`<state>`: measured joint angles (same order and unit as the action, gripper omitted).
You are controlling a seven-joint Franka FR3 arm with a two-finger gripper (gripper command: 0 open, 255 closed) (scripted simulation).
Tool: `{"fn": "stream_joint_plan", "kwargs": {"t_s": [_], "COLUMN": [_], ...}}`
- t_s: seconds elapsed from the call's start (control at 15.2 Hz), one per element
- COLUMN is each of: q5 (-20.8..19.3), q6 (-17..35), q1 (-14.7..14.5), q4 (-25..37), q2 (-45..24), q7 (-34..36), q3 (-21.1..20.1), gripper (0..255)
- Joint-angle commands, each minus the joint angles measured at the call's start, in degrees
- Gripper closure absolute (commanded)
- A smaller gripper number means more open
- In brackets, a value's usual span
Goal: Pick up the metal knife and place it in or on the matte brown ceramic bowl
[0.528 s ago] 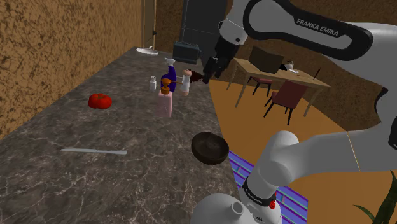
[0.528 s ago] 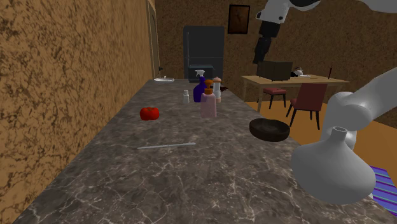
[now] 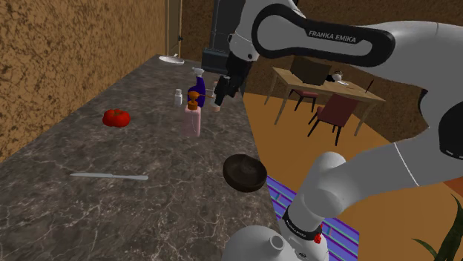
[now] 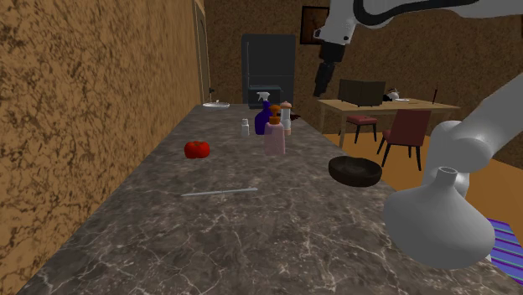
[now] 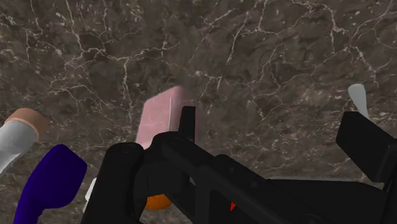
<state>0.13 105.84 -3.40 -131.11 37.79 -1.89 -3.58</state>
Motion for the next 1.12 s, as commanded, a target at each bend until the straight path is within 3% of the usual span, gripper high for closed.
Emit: {"fn": "stream_joint_plan", "kwargs": {"t_s": [0.0, 1.06], "q5": [0.3, -1.6], "q6": [2.3, 16.0], "q1": [-0.9, -6.4], "q4": [0.9, 12.9], "q2": [-3.5, -32.6], "q7": [-0.3, -1.9], "q3": [-1.0, -8.8], "gripper": [0, 0]}}
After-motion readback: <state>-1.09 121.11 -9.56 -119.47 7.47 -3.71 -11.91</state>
